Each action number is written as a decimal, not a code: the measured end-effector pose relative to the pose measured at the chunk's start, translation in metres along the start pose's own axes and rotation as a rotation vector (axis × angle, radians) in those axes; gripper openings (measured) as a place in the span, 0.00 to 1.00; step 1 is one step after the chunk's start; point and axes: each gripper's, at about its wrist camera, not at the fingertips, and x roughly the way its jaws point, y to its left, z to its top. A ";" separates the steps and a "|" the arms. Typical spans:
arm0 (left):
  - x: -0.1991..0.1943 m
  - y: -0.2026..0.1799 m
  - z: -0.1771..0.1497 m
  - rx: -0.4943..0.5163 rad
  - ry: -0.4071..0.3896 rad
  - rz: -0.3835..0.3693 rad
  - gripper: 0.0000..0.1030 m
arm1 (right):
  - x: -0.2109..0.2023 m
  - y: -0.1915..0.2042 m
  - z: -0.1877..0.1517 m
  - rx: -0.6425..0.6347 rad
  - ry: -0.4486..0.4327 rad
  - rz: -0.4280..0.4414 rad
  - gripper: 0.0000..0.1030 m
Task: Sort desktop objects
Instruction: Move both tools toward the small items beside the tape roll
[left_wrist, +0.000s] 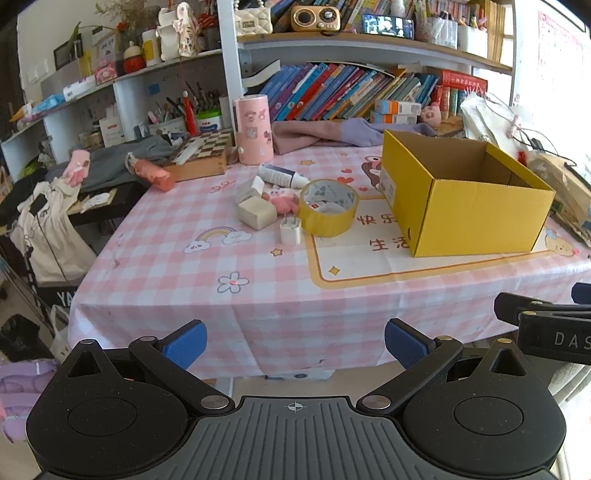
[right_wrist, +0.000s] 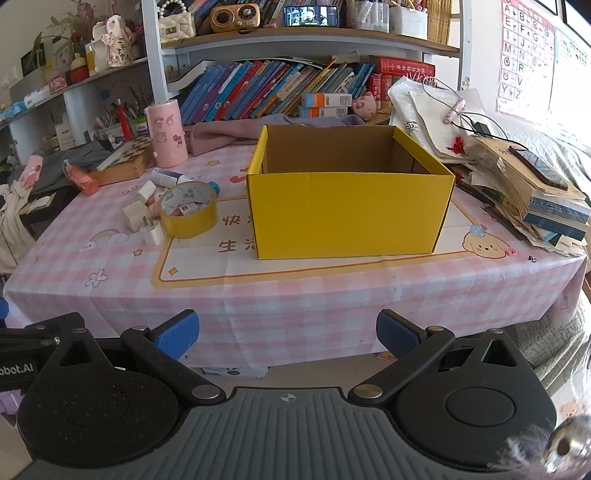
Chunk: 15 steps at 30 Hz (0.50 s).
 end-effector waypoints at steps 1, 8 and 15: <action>0.000 0.000 0.000 0.003 -0.003 -0.001 1.00 | 0.000 0.000 0.000 0.000 0.000 0.000 1.00; 0.000 0.004 -0.001 -0.019 0.000 -0.021 1.00 | -0.001 0.000 0.000 0.008 -0.008 -0.003 1.00; -0.001 0.008 -0.001 -0.032 -0.002 -0.020 1.00 | -0.002 0.002 -0.001 -0.003 -0.002 0.003 1.00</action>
